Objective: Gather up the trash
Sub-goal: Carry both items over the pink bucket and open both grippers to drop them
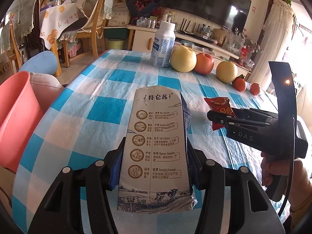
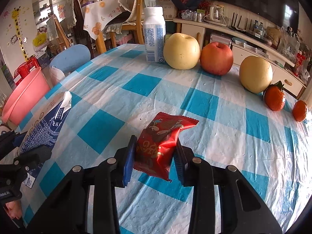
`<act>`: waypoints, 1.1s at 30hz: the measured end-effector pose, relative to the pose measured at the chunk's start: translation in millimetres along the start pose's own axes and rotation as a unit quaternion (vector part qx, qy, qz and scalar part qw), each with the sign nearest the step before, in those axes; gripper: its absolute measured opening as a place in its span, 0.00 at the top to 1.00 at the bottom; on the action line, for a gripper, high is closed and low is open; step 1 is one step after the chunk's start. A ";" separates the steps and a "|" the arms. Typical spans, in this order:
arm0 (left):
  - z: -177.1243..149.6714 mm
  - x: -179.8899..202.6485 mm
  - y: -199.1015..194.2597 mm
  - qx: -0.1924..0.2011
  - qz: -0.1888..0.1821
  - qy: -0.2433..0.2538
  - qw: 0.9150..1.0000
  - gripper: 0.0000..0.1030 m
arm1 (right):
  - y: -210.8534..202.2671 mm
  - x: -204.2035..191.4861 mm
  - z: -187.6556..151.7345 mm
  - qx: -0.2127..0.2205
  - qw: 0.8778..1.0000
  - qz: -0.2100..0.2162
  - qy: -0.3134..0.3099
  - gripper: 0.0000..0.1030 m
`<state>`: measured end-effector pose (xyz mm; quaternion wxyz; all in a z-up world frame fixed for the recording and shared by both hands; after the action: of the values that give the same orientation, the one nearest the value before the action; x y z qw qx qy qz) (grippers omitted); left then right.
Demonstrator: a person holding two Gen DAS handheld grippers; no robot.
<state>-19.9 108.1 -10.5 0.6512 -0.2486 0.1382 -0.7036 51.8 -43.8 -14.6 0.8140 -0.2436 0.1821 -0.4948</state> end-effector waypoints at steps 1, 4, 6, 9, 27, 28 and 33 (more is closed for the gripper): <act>1.9 -0.8 -1.3 0.003 0.002 0.001 1.000 0.46 | -1.9 -2.3 0.1 0.001 1.000 -0.003 -0.007 0.64; 6.9 -5.0 -6.6 0.014 0.007 0.001 1.000 0.46 | -7.6 -10.1 0.7 0.006 0.999 -0.015 -0.032 0.64; 11.3 -8.5 -10.0 0.023 0.013 0.006 1.000 0.46 | -13.8 -14.1 2.3 0.010 0.999 -0.026 -0.046 0.64; 17.4 -15.1 -14.8 0.035 0.024 0.009 0.999 0.46 | -24.3 -21.4 4.2 0.017 0.997 -0.039 -0.063 0.64; 48.6 -65.2 -47.6 0.102 0.075 0.002 0.992 0.46 | -53.6 -81.4 26.6 0.047 0.985 -0.069 -0.150 0.64; 50.0 -70.3 -50.0 0.105 0.079 -0.001 0.991 0.46 | -52.8 -85.9 28.0 0.047 0.985 -0.067 -0.154 0.64; 56.0 -95.8 -64.6 0.122 0.095 -0.022 0.988 0.46 | -49.0 -110.5 36.7 0.050 0.981 -0.063 -0.176 0.64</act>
<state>-42.3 217.0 53.6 0.7433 -0.1681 0.0598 -0.6447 -12.7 43.8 49.7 0.8120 -0.2965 -0.0049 -0.5027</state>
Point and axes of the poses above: each gripper's, at about its wrist camera, not at the fingertips, and y roughly the way its jaws point, x to its right, z to its top, the point moved 5 cm from there along y, roughly the way its jaws point, and after that the axes turned 14 degrees about x, right-handed, at the moved point
